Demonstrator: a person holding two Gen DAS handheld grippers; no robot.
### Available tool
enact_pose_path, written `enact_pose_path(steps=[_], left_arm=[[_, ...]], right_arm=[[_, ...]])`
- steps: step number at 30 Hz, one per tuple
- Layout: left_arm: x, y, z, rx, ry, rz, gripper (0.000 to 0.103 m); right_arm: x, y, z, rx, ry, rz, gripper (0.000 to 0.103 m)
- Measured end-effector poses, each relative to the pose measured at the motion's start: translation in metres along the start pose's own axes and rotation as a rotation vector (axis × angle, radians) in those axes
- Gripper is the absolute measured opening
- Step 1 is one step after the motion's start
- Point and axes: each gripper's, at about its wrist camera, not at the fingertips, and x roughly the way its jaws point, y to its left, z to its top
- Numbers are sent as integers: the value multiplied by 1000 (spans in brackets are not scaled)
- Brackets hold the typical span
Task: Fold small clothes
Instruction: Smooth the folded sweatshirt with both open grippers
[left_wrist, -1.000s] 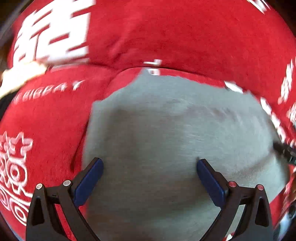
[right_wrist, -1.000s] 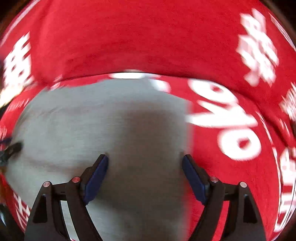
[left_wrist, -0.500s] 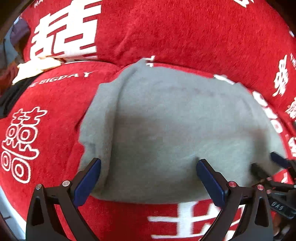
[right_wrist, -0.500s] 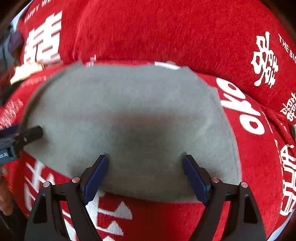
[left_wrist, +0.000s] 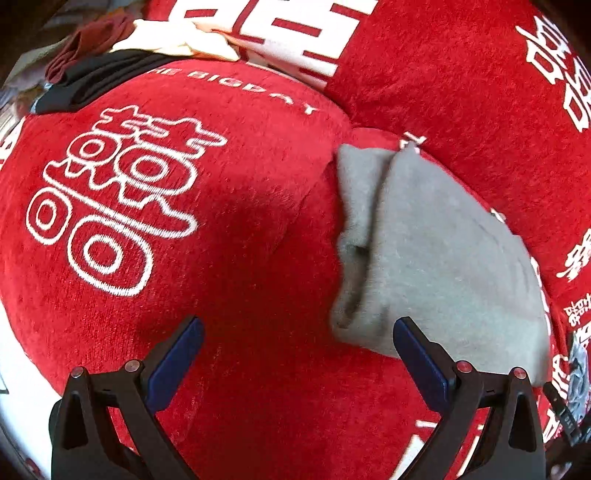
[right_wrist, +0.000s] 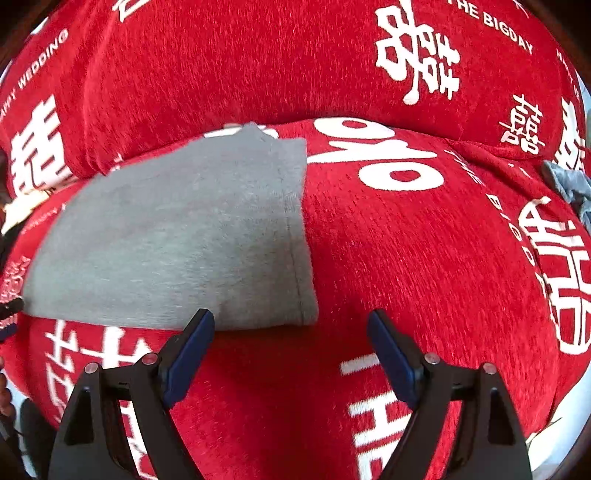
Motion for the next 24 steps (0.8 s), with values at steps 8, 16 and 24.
enact_pose_path(steps=[8,16,24], left_arm=[[-2,-86,-7,171,2,0,103],[-2,-136,-6,281,-27,20,103],[17,-150,6,303,-9,28,103]], right_arm=[[-9,53,-2,-104,8,33,87],[-5,84,14,-190,6,16,87],[23,113,42,-217,43,11,87]])
